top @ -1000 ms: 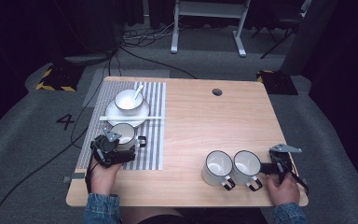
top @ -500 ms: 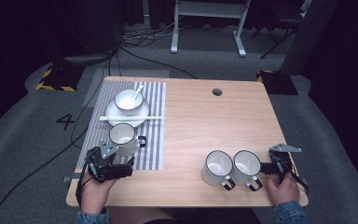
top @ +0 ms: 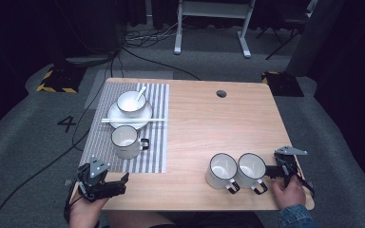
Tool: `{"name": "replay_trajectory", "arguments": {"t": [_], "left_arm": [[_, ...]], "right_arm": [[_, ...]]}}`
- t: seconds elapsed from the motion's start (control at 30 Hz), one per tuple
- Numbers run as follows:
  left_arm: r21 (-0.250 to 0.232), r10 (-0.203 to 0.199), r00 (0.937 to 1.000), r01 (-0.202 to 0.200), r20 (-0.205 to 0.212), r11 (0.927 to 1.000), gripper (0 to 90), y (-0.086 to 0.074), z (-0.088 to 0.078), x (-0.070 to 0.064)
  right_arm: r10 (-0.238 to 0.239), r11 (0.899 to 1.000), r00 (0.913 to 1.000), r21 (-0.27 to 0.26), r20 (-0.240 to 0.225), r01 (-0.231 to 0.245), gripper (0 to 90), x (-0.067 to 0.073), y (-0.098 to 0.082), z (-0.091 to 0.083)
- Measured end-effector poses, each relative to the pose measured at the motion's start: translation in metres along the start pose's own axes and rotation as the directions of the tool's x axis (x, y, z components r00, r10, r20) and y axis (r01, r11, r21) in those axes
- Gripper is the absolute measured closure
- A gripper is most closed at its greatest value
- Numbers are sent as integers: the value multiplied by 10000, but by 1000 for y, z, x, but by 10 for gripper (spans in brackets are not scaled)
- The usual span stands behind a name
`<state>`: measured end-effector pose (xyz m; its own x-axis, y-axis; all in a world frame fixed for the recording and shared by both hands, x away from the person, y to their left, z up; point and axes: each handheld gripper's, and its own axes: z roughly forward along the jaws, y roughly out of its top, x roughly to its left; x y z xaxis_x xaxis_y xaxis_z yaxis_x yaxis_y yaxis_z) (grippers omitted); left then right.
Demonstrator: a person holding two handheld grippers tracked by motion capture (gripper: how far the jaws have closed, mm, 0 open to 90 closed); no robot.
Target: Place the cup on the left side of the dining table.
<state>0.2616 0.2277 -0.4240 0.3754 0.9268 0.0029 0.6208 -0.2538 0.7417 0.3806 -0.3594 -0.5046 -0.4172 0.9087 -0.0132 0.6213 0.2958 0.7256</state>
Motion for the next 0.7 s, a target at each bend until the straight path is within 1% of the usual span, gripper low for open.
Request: {"name": "replay_trajectory", "arguments": {"t": [0.07, 0.13, 0.2, 0.27, 0.33, 0.4, 0.47, 0.5, 0.53, 0.6, 0.63, 0.67, 0.7], "left_arm": [[151, 235, 9992, -240, 312, 9996, 48, -4, 1, 2], [319, 255, 9978, -275, 614, 9991, 54, -8, 4, 7], [618, 129, 9971, -176, 750, 9979, 54, -12, 9, 11], [943, 114, 9964, -193, 839, 9954, 54, -18, 16, 15], [1250, 206, 9958, -318, 896, 9916, 54, -22, 21, 18], [1437, 199, 9953, -334, 945, 9891, 54, -26, 25, 21], [1615, -72, 9948, -93, 1012, 9868, 54, -31, 30, 25], [1686, -119, 9944, -60, 1049, 9857, 54, -33, 33, 27], [1838, -199, 9940, -2, 1074, 9830, 54, -35, 35, 28], [1982, -151, 9958, -30, 902, 9802, 53, -38, 38, 29], [1987, -135, 9979, 6, 633, 9801, 53, -39, 39, 30], [1801, -244, 9993, 190, 276, 9835, 51, -41, 40, 30], [1727, -351, 9994, 336, 57, 9844, 52, -43, 41, 30]], "right_arm": [[11, 10000, 10000, 8, 3, -11, 57, 0, 0, 0], [1, 10000, 10000, 0, -1, -1, 57, 0, 0, 0], [3, 10000, 10000, -1, -3, -3, 57, 0, 0, 0], [-3, 10000, 10000, -1, 1, 3, 57, 0, 0, 0], [15, 10000, 10000, 7, 1, -15, 57, 0, 0, 0], [0, 10000, 10000, 1, 2, 0, 57, 0, 0, 0], [7, 10000, 10000, 4, 0, -7, 57, 0, 0, 0], [13, 10000, 10000, 5, 1, -13, 57, 0, 0, 0], [12, 10000, 10000, 6, 2, -12, 57, 0, 0, 0], [3, 10000, 10000, 0, -3, -3, 57, 0, 0, 0], [1, 10000, 10000, -1, -1, -1, 57, 0, 0, 0], [1, 10000, 10000, 1, -1, -1, 57, 0, 0, 0], [2, 10000, 10000, 0, -3, -2, 57, 0, 0, 0]]}}
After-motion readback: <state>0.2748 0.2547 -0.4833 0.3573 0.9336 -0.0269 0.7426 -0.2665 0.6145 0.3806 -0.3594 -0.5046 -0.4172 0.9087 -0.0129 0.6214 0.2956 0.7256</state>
